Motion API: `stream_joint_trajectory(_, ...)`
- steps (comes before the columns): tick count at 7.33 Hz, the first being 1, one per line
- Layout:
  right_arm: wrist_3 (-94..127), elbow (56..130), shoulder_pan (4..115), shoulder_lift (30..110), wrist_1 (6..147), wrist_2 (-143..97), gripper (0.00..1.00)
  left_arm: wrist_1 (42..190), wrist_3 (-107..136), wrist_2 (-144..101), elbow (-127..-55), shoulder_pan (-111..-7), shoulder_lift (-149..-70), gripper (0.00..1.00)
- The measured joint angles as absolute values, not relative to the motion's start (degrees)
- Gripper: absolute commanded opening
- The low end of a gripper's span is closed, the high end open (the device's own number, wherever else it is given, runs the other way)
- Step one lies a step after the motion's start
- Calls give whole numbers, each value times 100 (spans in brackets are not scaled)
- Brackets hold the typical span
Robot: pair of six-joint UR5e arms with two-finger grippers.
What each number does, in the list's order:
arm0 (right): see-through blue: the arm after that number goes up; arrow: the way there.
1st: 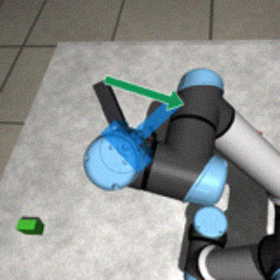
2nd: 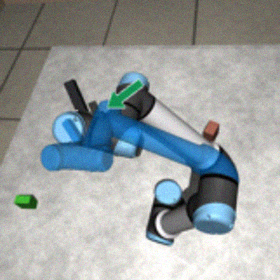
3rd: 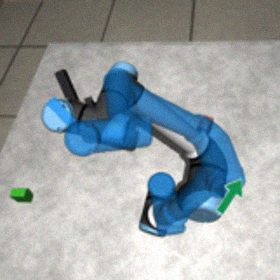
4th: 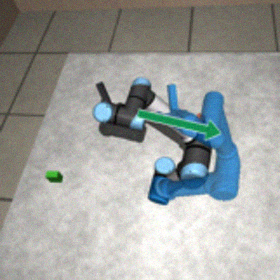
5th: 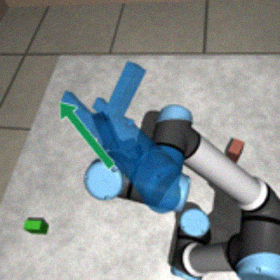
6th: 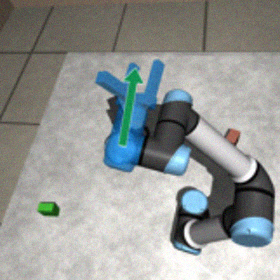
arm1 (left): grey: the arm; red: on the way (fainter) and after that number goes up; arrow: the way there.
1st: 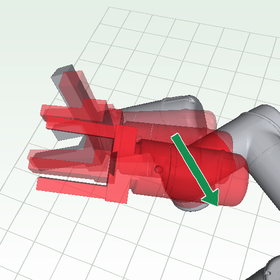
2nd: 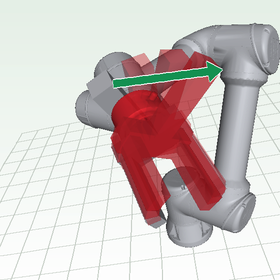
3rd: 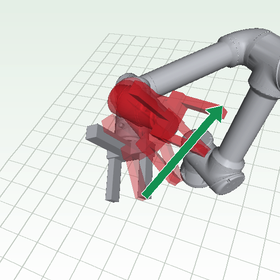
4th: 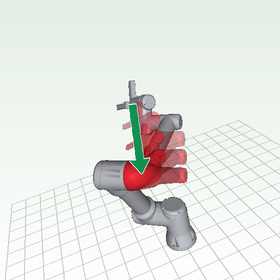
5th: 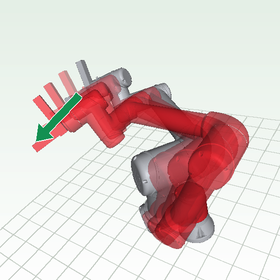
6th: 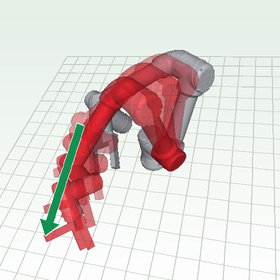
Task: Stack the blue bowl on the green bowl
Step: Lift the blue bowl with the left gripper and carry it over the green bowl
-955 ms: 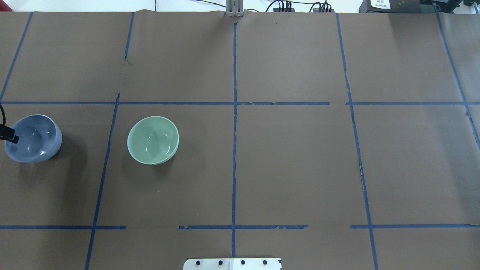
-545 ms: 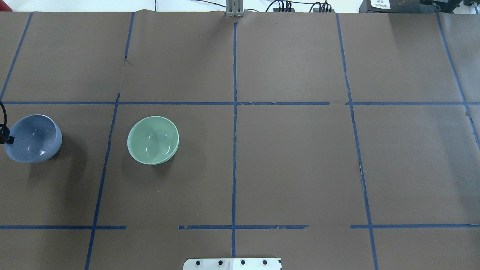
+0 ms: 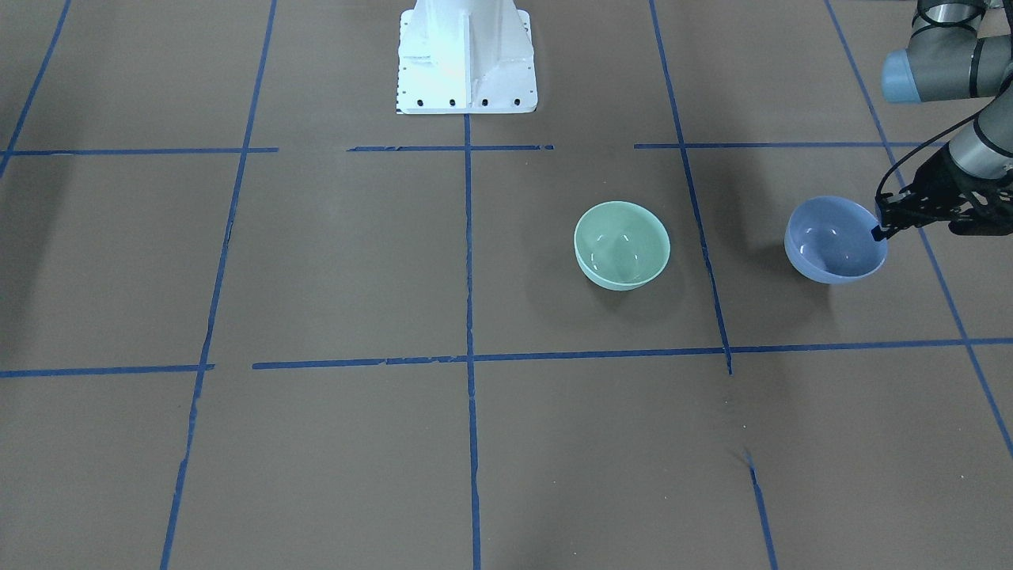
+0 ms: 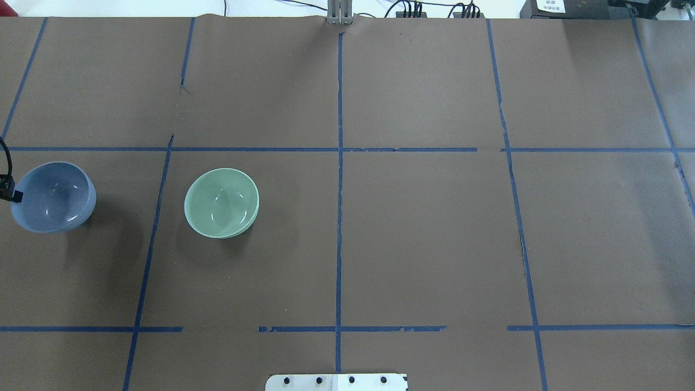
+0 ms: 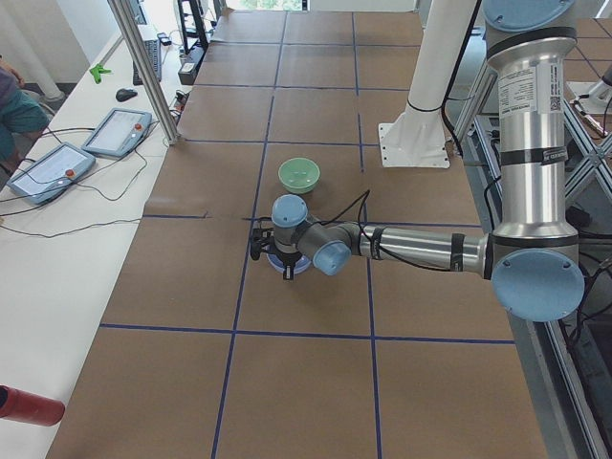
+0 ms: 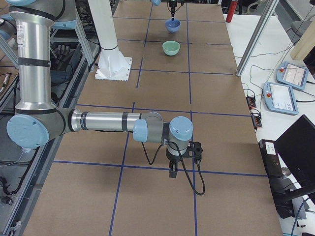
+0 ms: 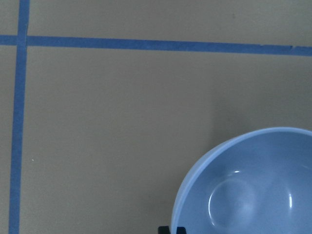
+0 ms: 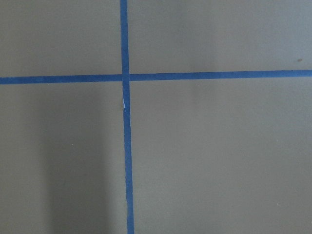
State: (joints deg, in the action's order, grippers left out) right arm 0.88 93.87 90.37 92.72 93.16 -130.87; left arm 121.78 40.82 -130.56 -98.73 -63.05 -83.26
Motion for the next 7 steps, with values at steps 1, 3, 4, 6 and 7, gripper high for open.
stream_joint_trajectory(1, 88, 9387, 9037, 9273, 9316, -13087, 100, 11934, 4107, -13128, -10195, -6326, -8335, 0)
stream_joint_trajectory(3, 88, 9387, 9037, 9272, 9316, -13087, 100, 10955, 4463, -13154, -11000, -6340, -8505, 0)
stream_joint_trajectory(4, 88, 9387, 9037, 9272, 9316, -13087, 100, 10702, 5008, -13144, -11286, -6297, -8715, 0)
stream_joint_trajectory(6, 88, 9387, 9035, 9272, 9316, -13087, 100, 10541, 6378, -13079, -11481, -5712, -9348, 0)
stream_joint_trajectory(7, 88, 9387, 9035, 9273, 9316, -13087, 100, 10413, 6962, -12932, -11467, -5328, -9717, 0)
